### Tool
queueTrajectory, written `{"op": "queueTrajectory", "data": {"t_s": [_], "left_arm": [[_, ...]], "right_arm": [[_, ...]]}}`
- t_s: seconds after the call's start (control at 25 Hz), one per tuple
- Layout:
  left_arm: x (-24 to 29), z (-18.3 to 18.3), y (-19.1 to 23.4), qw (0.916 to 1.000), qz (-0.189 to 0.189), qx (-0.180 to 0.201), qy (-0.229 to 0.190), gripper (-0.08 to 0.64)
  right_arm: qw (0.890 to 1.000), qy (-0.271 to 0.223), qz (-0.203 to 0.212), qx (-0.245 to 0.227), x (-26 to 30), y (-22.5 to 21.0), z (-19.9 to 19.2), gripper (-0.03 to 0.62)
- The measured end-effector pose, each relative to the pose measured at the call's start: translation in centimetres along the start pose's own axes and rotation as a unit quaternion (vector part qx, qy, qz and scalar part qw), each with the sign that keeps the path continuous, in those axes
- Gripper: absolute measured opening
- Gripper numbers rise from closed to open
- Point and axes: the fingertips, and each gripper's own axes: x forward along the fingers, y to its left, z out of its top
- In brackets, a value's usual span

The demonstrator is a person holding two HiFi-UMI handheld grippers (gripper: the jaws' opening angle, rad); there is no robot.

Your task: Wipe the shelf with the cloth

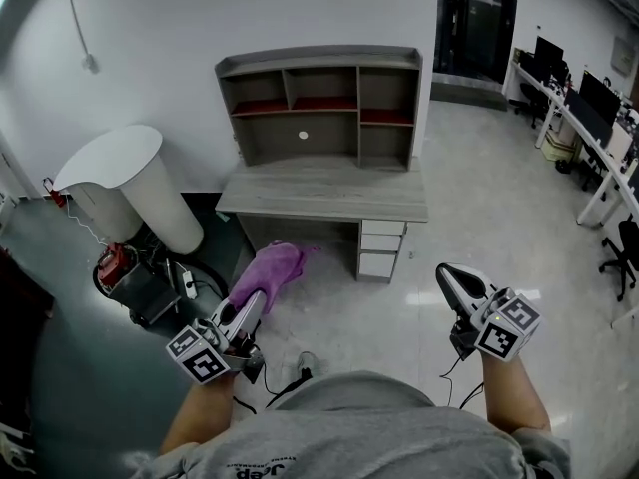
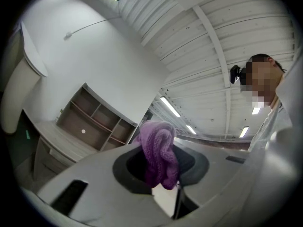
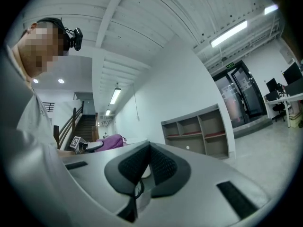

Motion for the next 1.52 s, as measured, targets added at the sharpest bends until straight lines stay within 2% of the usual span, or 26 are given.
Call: {"op": "queueTrajectory", "data": {"t_s": [0.24,0.36,0.56,0.68,0.92,1.0,1.12,1.2,1.24,1.32,1.4,1.52], "left_arm": [[4.0,2.0,11.6,0.9997,-0.013,-0.018,-0.013,0.101],[7.3,4.1,18.7,0.9992,-0.039,-0.004,-0.005,0.101],[13.2,10.9,29.6,0.9971,-0.068,0.029,0.016,0.101],[16.3,14.2,35.2,0.9964,-0.071,0.042,0.017,0.101],[22.6,17.1,44.3,0.9985,-0.037,0.04,0.005,0.101],[24.8,17.7,46.5,0.9982,-0.015,0.058,0.002,0.101],[29.0,19.1,49.3,0.9928,0.032,0.115,0.006,0.101],[31.6,20.8,51.4,0.9828,0.081,0.165,0.012,0.101],[32.7,22.2,52.5,0.975,0.111,0.192,0.014,0.101],[34.8,26.0,54.7,0.9504,0.173,0.257,0.023,0.101],[37.0,30.1,57.5,0.9137,0.237,0.327,0.044,0.101],[40.7,35.8,62.7,0.8442,0.314,0.422,0.104,0.101]], "right_arm": [[0.999,0.021,-0.002,-0.029,11.0,-3.3,-0.4,0.018],[0.999,0.011,-0.021,-0.039,18.4,-6.1,0.5,0.018],[0.998,-0.002,-0.054,-0.027,30.5,-10.3,2.2,0.018],[0.998,-0.001,-0.063,-0.026,36.3,-12.7,3.1,0.02],[0.997,0.027,-0.063,-0.019,43.8,-19.0,2.9,0.02],[0.998,0.029,-0.054,-0.019,45.3,-21.4,3.1,0.02],[0.998,0.031,-0.032,-0.035,47.2,-25.5,3.6,0.02],[0.998,0.039,-0.013,-0.047,48.5,-28.3,3.8,0.02],[0.998,0.043,0.001,-0.053,49.4,-29.6,4.1,0.02],[0.996,0.051,0.036,-0.066,51.5,-31.9,4.9,0.02],[0.994,0.059,0.06,-0.073,53.7,-33.9,5.5,0.02],[0.992,0.072,0.071,-0.074,56.4,-35.6,5.6,0.02]]}}
